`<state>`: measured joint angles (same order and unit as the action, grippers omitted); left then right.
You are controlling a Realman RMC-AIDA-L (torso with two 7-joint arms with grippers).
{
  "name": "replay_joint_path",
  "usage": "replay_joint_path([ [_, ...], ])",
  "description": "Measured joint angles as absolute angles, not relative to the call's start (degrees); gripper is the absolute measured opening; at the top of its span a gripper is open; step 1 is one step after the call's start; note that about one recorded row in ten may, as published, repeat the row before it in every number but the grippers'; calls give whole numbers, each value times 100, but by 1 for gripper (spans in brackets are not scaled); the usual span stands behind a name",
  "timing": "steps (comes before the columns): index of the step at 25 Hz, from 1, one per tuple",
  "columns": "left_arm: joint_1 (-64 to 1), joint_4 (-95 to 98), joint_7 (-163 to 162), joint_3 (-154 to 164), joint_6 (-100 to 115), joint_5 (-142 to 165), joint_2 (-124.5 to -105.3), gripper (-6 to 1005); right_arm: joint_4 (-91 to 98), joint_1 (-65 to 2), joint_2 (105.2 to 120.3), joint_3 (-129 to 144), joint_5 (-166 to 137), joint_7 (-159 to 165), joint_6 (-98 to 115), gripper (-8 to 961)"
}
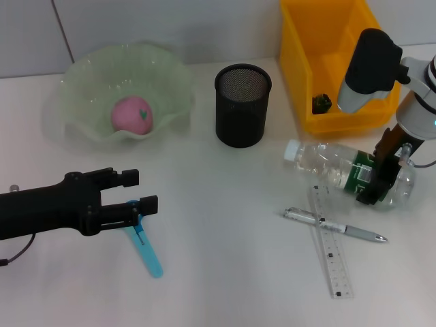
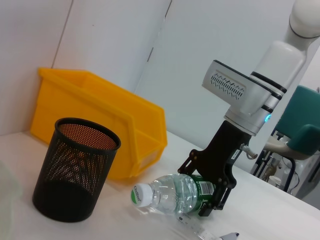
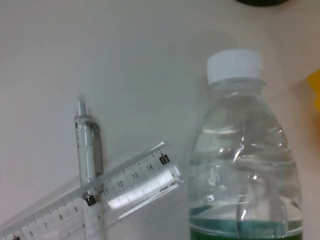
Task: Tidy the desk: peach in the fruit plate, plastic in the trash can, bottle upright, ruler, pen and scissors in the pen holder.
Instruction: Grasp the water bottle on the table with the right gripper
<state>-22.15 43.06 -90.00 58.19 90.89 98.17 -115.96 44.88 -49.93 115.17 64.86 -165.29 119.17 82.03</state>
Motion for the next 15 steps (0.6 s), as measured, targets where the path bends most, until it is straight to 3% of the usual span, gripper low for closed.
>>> replay_joint_path([
  [15, -2198, 4305, -9000, 5818, 9113, 9817, -11592, 785, 4492, -4941, 11513, 6472, -16572, 11922, 8149, 780],
])
